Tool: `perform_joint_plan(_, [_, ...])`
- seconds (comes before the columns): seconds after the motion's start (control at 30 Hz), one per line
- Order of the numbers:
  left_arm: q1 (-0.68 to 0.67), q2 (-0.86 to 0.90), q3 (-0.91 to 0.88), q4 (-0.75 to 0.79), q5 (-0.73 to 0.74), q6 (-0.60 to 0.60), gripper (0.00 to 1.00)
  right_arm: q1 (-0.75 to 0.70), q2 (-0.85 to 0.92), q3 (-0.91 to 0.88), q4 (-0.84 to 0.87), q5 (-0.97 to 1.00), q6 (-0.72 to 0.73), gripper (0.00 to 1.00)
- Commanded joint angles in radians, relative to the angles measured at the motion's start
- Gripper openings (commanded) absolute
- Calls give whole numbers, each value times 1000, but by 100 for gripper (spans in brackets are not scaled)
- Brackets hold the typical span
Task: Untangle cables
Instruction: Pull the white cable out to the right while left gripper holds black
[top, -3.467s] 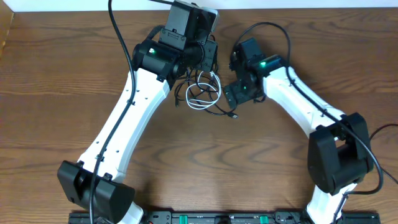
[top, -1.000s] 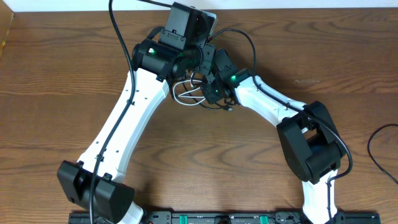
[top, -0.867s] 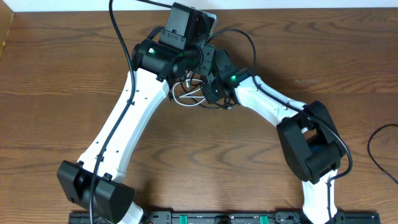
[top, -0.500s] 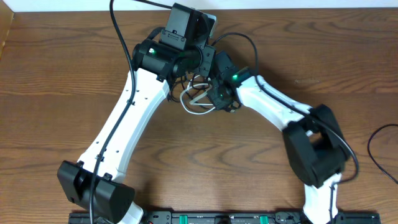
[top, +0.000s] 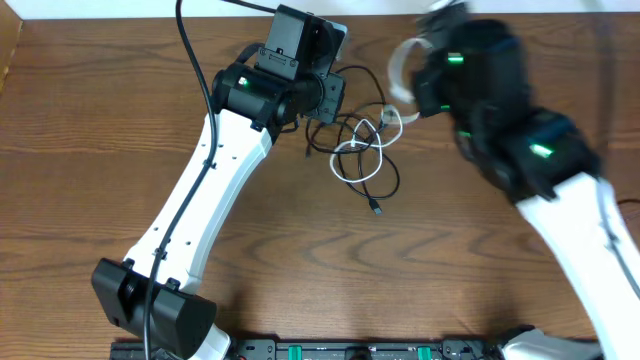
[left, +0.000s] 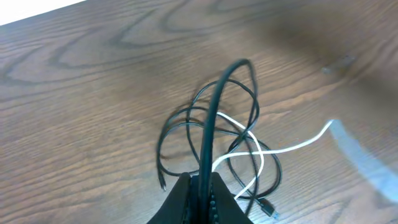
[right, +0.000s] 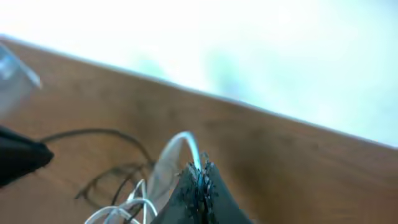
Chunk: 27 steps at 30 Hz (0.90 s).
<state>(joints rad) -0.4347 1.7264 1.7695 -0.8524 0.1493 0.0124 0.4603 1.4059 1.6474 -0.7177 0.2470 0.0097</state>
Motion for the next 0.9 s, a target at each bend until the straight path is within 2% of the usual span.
perform_joint_plan(0.0, [2, -3, -1, 0, -21, 18, 7, -24, -83, 92, -16, 21, -44, 1])
perform_joint_plan(0.23, [2, -3, -13, -3, -32, 33, 7, -36, -173, 332, -19, 120, -98, 1])
perform_joint_plan(0.5, [2, -2, -19, -6, -32, 63, 8, -36, -178, 641, 19, 425, -195, 1])
perform_joint_plan(0.63, [2, -2, -19, -7, -32, 65, 8, -36, -178, 730, 53, 542, -257, 1])
perform_joint_plan(0.87, [2, -2, -19, -7, -32, 74, 7, -36, -178, 817, 213, 743, -467, 1])
